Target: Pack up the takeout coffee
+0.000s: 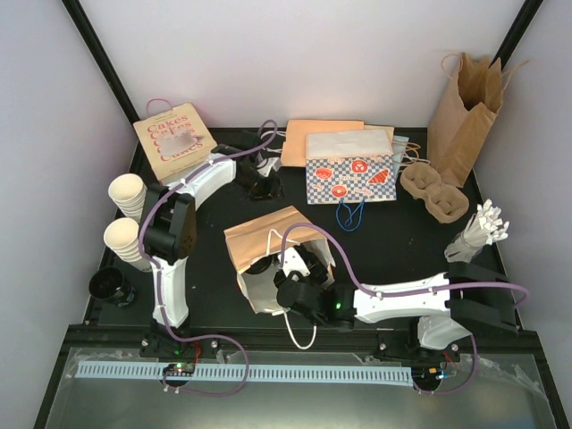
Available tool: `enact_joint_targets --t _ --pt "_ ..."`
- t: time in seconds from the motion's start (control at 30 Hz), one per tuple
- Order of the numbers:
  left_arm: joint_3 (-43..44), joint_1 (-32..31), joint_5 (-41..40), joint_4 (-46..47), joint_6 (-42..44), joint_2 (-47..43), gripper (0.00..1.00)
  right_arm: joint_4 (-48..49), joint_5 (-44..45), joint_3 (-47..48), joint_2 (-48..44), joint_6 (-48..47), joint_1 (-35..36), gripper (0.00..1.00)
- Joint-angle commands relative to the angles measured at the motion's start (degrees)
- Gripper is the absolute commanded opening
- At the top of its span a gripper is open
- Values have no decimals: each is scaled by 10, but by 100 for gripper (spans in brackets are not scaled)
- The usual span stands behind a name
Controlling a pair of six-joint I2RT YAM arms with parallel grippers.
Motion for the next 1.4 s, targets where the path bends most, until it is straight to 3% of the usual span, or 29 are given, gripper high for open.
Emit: enact_joint_targets --t 0.0,0.7,0.9,1.37 --pt "3 -14 35 -13 21 0 51 28 19 8 9 -5 -10 39" --pt "-31 -64 46 -18 41 -16 43 67 2 22 25 -46 -40 38" --pt "-41 -71 30 -12 33 -32 42 0 17 41 32 12 -43 34" --pt "-46 -89 -11 -2 17 -49 42 -188 -21 100 18 154 -43 36"
